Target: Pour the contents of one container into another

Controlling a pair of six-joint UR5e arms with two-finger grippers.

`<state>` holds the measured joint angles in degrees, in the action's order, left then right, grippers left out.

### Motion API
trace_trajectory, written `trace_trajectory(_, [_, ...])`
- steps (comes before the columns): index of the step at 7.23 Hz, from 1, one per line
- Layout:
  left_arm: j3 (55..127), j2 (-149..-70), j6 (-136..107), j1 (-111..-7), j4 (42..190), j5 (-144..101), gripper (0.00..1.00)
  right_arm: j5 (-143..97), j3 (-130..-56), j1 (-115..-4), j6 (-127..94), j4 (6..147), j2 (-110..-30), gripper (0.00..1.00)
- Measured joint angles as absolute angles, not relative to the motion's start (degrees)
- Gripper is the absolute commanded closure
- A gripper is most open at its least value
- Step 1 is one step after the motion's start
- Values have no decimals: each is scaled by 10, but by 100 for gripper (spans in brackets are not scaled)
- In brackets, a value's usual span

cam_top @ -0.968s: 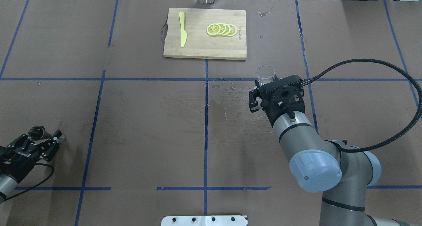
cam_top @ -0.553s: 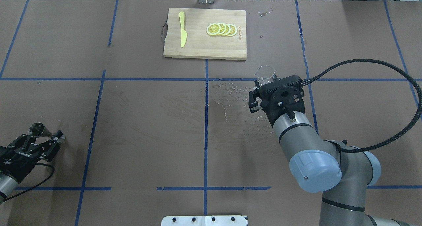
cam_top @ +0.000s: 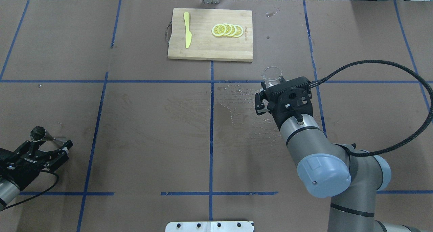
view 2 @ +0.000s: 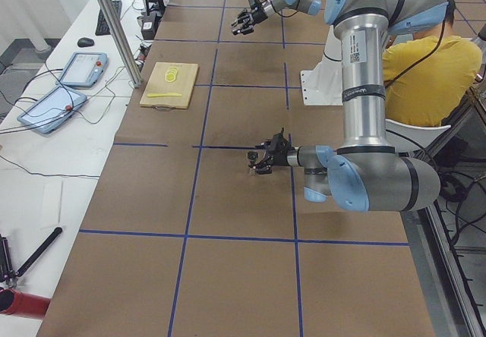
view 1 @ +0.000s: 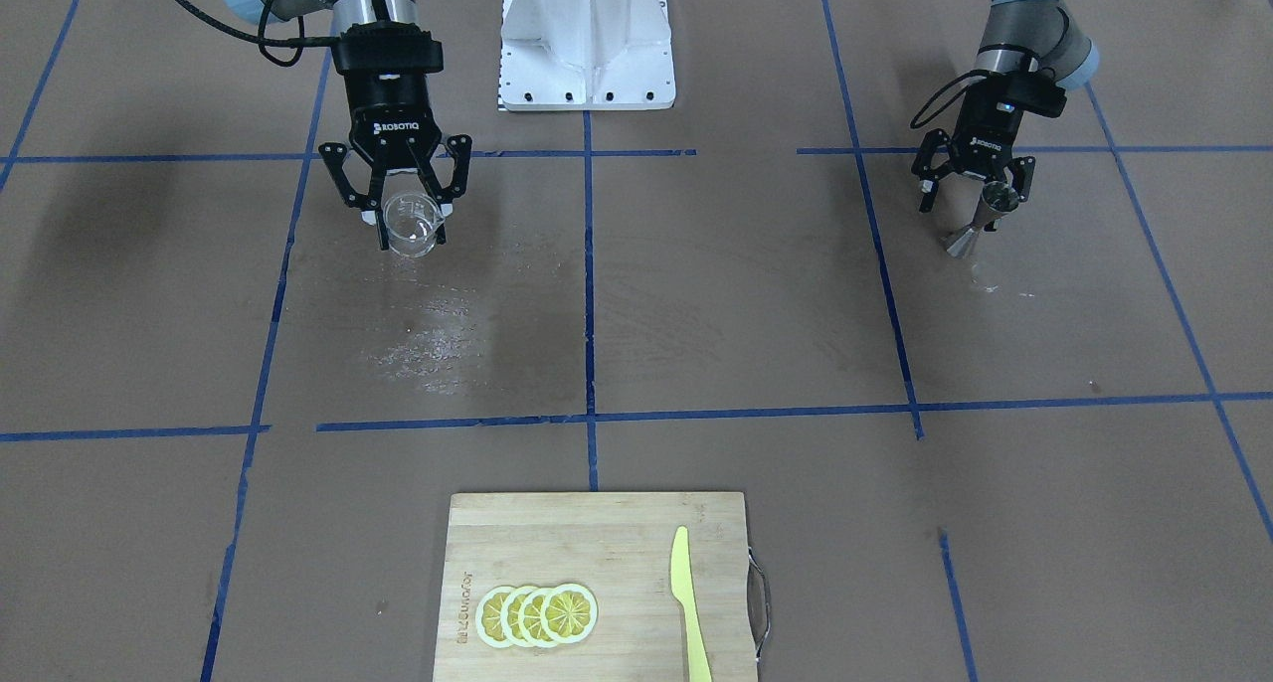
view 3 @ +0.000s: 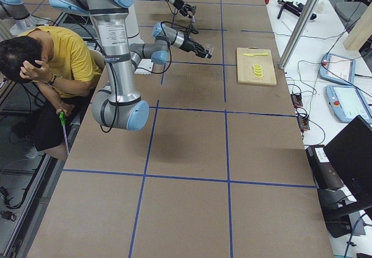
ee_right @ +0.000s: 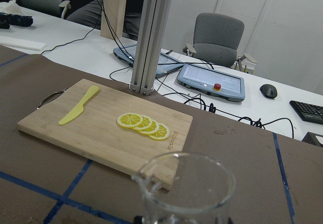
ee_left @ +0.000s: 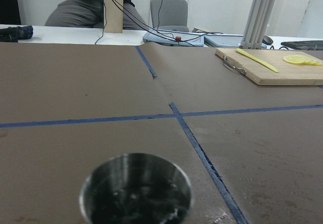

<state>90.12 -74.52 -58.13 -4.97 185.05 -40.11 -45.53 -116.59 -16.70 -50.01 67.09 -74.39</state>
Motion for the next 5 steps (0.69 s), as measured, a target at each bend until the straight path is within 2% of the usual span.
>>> trace_trajectory(5, [937,-667,-581,-52,1847,-488,0,-454,-1175,-167,-501,671,-743,100])
